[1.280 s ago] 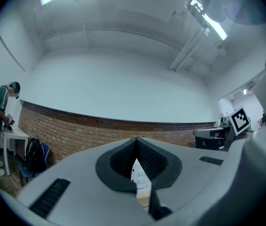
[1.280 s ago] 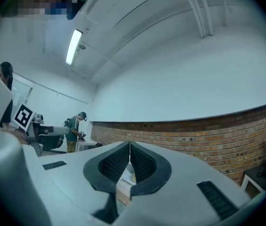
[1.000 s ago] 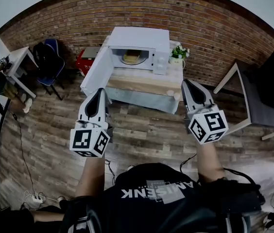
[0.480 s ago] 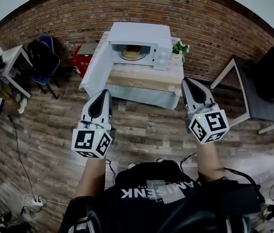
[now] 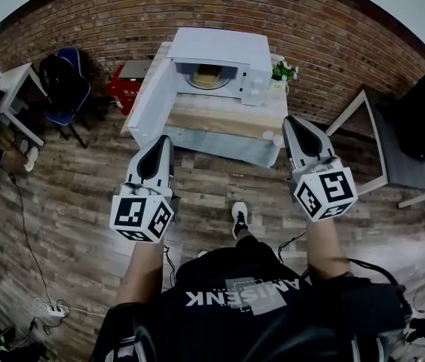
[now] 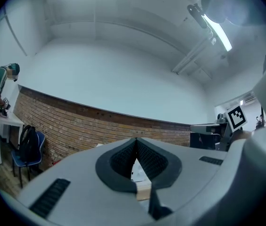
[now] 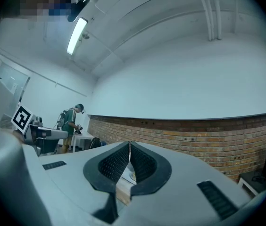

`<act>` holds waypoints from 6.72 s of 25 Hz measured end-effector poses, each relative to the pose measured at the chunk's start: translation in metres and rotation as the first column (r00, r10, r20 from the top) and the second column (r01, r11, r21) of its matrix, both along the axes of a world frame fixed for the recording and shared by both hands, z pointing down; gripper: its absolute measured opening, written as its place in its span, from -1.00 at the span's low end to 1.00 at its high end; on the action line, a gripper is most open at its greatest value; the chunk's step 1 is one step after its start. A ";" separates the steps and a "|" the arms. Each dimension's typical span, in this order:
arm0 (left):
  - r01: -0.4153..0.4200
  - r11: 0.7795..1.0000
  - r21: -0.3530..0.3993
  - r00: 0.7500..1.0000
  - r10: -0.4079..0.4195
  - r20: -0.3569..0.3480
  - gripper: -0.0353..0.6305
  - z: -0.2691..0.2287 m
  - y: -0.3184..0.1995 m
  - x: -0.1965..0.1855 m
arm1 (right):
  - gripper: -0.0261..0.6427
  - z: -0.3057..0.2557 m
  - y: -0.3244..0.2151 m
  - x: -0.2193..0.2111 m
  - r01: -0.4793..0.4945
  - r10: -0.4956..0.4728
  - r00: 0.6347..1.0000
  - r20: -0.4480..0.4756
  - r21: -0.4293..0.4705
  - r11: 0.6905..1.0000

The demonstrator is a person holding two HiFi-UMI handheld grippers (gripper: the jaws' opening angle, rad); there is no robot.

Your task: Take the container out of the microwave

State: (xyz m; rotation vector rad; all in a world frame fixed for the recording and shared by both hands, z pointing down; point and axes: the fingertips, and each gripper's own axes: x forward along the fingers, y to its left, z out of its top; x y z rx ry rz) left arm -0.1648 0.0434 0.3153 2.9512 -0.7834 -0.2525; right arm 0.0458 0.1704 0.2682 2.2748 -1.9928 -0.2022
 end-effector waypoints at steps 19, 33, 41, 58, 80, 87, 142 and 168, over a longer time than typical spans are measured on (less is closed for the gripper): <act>0.059 0.997 0.058 0.996 -0.062 0.060 -0.86 -0.005 -0.097 0.126 | -0.79 -0.001 -0.134 0.128 0.149 -0.149 0.989 0.005 0.038 0.988; 0.081 0.994 0.071 0.982 -0.091 0.166 -0.86 -0.005 -0.154 0.253 | -0.79 -0.001 -0.196 0.236 0.243 -0.243 0.970 -0.019 0.028 0.970; 0.111 0.993 0.049 0.974 -0.119 0.191 -0.86 0.005 -0.178 0.285 | -0.79 0.009 -0.222 0.266 0.291 -0.290 0.957 -0.020 0.017 0.957; 0.069 0.996 0.053 0.990 -0.075 0.116 -0.85 -0.003 -0.274 0.236 | -0.79 0.000 -0.307 0.232 0.173 -0.173 0.983 -0.068 -0.008 0.985; -0.110 0.994 0.003 0.988 0.109 0.108 -0.85 0.030 -0.354 0.187 | -0.79 0.019 -0.401 0.156 0.081 -0.095 0.980 -0.172 -0.087 0.993; -0.086 0.996 -0.006 0.989 0.086 0.120 -0.85 0.043 -0.357 0.190 | -0.45 0.055 -0.417 0.140 0.160 -0.189 0.967 -0.168 -0.172 0.972; 0.258 0.963 -0.076 0.929 -0.226 0.292 -0.69 0.126 -0.281 0.170 | -0.19 0.413 -0.526 0.156 0.276 -0.571 0.788 -0.230 -0.697 0.662; 0.213 0.976 -0.041 0.960 -0.201 0.197 -0.69 0.104 -0.292 0.170 | -0.72 0.425 -0.555 0.166 0.149 -0.574 0.751 -0.325 -0.765 0.627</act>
